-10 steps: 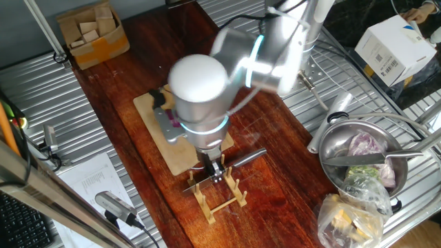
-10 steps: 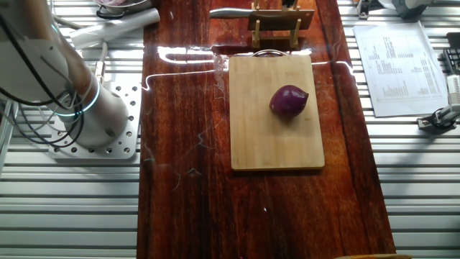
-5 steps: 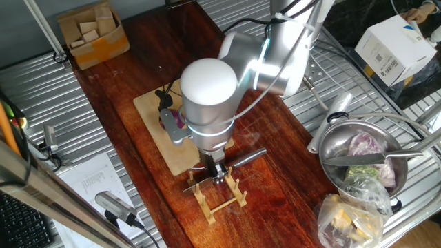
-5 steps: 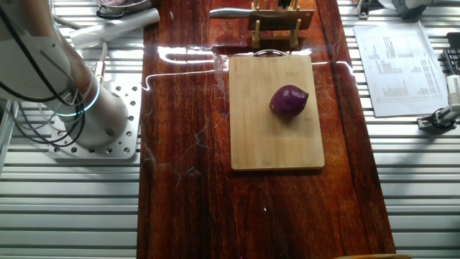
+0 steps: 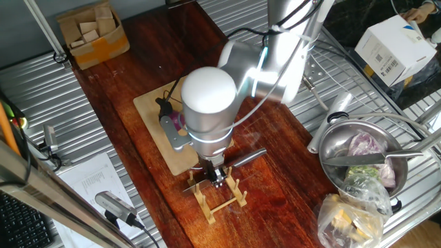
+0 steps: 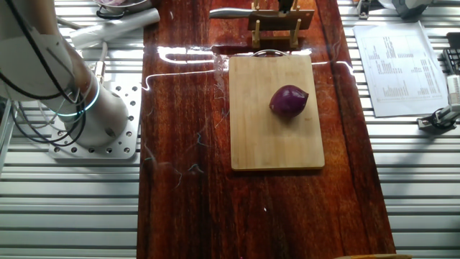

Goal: Chop the onions

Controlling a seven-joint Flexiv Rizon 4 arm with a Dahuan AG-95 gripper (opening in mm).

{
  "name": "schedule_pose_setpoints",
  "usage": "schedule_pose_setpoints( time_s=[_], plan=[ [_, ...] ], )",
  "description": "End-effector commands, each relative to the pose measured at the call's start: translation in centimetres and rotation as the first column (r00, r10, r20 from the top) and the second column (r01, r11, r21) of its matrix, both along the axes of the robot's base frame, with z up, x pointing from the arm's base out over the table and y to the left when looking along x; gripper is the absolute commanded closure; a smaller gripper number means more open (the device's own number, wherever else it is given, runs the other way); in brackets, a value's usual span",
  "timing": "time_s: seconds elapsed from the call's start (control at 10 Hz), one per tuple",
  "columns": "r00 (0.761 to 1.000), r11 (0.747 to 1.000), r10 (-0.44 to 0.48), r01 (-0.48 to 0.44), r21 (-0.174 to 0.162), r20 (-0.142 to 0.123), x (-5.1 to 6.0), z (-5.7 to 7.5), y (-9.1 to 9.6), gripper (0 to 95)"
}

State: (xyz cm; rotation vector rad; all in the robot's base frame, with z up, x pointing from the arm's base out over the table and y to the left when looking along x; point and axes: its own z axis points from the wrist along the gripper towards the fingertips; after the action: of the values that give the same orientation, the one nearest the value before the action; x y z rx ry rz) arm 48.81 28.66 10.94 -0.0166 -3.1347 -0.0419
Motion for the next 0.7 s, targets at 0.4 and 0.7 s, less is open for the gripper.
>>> schedule_pose_setpoints(
  time_s=[0.4, 0.7],
  plan=[
    [1.0, 1.0, 0.002, -0.002, -0.006, 0.008, -0.4, -1.1, -0.3, 57.0],
    [1.0, 1.0, -0.001, 0.001, -0.012, 0.007, -0.3, -1.9, -0.4, 76.0]
  ],
)
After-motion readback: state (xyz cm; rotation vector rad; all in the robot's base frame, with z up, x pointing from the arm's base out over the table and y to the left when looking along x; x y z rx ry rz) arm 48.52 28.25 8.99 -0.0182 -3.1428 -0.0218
